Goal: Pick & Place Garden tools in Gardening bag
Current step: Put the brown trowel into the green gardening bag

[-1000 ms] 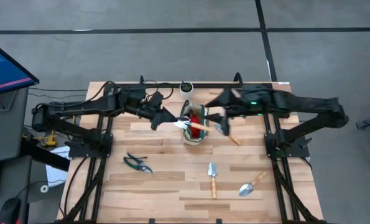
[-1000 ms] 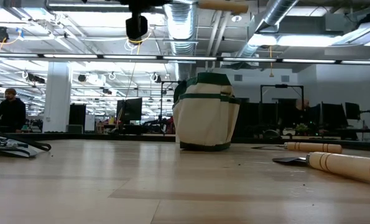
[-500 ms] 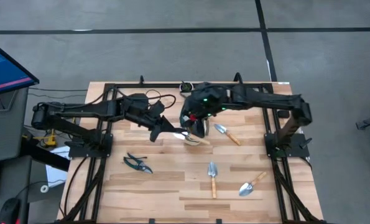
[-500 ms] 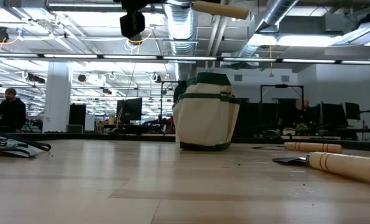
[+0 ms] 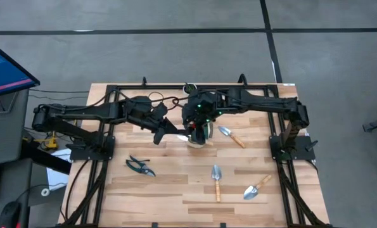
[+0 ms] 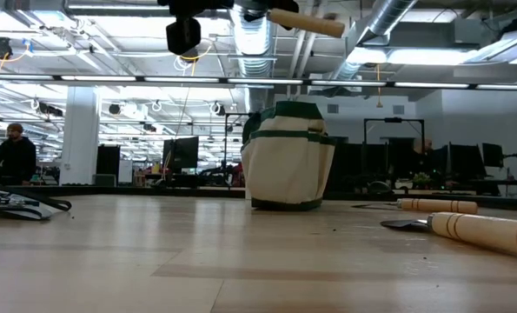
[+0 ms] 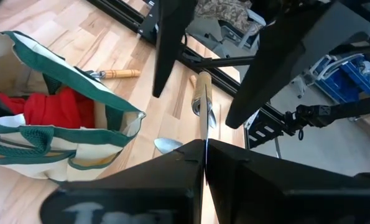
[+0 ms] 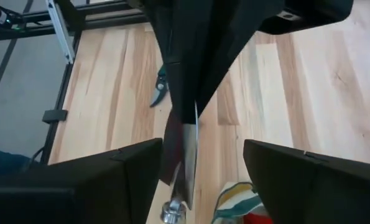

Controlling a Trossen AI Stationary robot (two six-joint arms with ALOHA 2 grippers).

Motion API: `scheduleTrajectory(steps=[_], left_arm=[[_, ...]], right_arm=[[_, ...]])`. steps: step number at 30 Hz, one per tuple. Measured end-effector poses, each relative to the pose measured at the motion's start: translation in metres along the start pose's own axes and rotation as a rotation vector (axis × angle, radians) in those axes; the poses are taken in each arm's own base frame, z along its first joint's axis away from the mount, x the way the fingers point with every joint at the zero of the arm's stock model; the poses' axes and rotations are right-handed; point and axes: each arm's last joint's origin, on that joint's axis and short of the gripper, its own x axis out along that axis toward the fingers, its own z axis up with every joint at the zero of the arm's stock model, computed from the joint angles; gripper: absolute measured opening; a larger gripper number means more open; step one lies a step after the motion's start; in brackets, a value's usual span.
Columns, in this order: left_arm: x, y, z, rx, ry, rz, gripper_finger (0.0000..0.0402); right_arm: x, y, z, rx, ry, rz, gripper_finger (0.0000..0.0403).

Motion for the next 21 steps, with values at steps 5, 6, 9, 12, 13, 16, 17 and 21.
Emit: scheduleTrajectory(steps=[5,6,9,12,13,16,17,21], left_arm=[[0.0,0.0001,0.0,0.0,-0.002,0.004,0.0001],[0.0,0.0001,0.0,0.0,-0.002,0.004,0.0001],[0.0,0.0002,0.0001,0.0,-0.002,0.004,0.0001],[0.0,0.0002,0.0001,0.0,-0.003,0.003,0.0001],[0.0,0.0001,0.0002,0.0,-0.003,0.003,0.0001],[0.0,0.0,0.0003,0.0,-0.004,0.002,0.0001],[0.0,0.0,0.0006,0.001,-0.006,0.001,0.0001],[0.0,-0.0003,0.001,0.002,-0.011,-0.003,0.0001]], right_arm=[[0.0002,0.0011,-0.0001,-0.007,0.001,0.004,0.0188],[0.0002,0.001,-0.0001,-0.007,0.001,0.004,0.0183],[0.0001,0.0006,0.0,-0.009,0.0,0.003,0.0167],[0.0001,0.0006,0.0,-0.009,0.0,0.003,0.0153],[0.0001,0.0006,0.0,-0.009,0.0,0.003,0.0147],[0.0001,0.0005,-0.0003,-0.013,0.003,0.002,0.0126],[0.0001,0.0005,-0.0003,-0.021,0.003,0.002,0.0119],[0.0001,0.0003,-0.0003,-0.027,0.003,0.002,0.0098]])
